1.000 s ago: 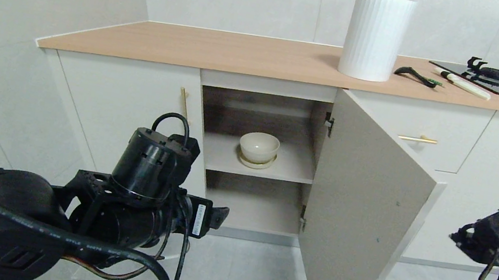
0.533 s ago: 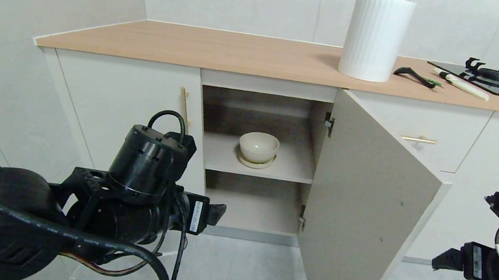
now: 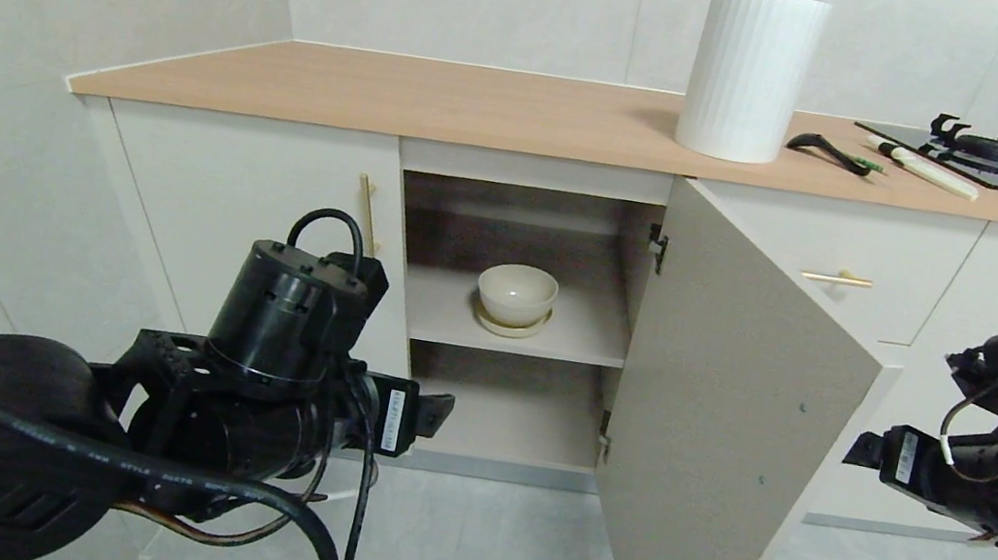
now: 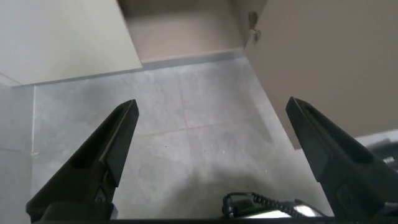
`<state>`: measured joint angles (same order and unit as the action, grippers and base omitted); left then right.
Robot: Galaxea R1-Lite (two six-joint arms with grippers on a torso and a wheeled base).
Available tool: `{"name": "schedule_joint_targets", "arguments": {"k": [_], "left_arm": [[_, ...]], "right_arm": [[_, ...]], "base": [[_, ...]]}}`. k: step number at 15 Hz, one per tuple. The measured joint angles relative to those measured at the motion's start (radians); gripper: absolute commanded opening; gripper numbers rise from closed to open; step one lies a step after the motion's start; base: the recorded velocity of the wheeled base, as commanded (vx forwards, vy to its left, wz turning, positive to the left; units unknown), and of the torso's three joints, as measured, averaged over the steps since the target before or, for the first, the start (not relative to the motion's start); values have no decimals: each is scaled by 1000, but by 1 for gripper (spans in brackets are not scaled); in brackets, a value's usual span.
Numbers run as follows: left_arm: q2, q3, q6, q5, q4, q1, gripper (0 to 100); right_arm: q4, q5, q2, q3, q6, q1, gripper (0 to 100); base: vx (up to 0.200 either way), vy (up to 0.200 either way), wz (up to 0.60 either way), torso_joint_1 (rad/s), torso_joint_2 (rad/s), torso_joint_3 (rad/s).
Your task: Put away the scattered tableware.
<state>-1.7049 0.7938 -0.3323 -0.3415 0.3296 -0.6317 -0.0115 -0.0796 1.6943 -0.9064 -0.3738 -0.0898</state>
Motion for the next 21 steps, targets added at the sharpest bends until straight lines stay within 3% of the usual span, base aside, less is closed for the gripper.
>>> {"name": "schedule_joint_targets", "arguments": {"k": [2, 6, 10, 13, 15, 21], "left_arm": [[1, -4, 0, 0, 9, 4, 100], [8, -4, 2, 2, 10, 16, 100], [23, -4, 18, 3, 8, 29, 100], [36, -16, 79, 4, 7, 38, 100], [52, -22, 93, 3, 8, 40, 100], [83, -22, 94, 3, 8, 67, 100]], "right_arm": [[76, 3, 28, -3, -7, -24, 100], [98, 6, 62, -19, -14, -100, 100], [100, 7, 79, -63, -45, -262, 100], [101, 7, 114, -124, -49, -371, 100], [100, 5, 156, -181, -49, -427, 100], [99, 4, 293, -372, -83, -477, 100]], "base": [[0, 0, 0, 0, 0, 0], [0, 0, 0, 0, 0, 0], [0, 0, 0, 0, 0, 0], [0, 0, 0, 0, 0, 0], [0, 0, 0, 0, 0, 0], [0, 0, 0, 0, 0, 0]]}}
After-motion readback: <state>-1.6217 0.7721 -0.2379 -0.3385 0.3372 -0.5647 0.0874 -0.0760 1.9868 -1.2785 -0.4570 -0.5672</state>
